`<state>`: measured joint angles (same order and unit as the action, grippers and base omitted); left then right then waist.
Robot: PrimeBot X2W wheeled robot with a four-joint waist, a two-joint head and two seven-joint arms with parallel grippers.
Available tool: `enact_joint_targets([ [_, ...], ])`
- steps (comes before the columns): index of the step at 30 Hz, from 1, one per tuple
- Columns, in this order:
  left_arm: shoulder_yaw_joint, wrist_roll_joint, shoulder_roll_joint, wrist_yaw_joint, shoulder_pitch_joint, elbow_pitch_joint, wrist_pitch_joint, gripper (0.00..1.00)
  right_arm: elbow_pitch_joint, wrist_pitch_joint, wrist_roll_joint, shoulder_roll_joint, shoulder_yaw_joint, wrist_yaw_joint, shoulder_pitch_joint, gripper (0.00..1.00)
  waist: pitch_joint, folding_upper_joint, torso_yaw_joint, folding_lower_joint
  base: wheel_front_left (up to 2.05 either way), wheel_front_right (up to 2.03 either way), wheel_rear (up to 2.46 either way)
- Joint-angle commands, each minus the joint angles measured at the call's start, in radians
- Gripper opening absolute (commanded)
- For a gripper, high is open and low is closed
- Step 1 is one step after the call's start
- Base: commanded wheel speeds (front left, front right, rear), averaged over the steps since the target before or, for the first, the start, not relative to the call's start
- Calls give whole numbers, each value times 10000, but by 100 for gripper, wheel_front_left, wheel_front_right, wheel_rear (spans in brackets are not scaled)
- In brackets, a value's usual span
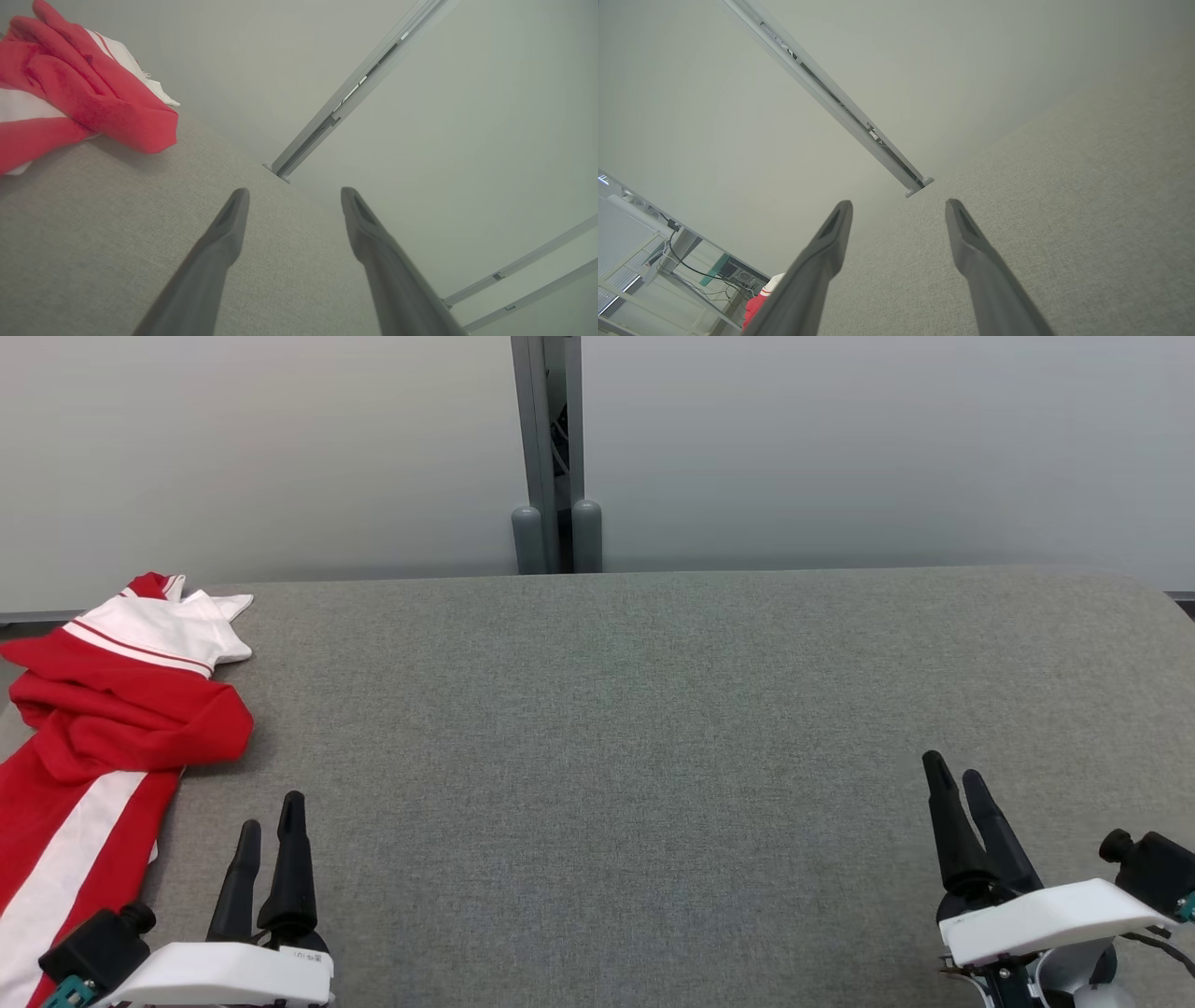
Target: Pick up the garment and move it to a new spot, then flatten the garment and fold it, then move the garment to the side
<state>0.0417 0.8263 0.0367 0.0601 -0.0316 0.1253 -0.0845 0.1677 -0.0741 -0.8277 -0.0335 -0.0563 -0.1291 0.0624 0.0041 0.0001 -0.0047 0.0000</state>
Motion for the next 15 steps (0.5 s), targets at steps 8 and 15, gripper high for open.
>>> enact_joint_targets([
  [8,-23,-1536,93,-182,-146,-165,-328,100,-36,-371,1372,-104,-321,-13,254,100,13,-1,-3,0,0,0,0],
  [15,-102,-2436,105,-269,-294,-34,-520,100,137,-571,2225,-118,-523,-14,322,100,22,-1,-24,0,0,0,0],
])
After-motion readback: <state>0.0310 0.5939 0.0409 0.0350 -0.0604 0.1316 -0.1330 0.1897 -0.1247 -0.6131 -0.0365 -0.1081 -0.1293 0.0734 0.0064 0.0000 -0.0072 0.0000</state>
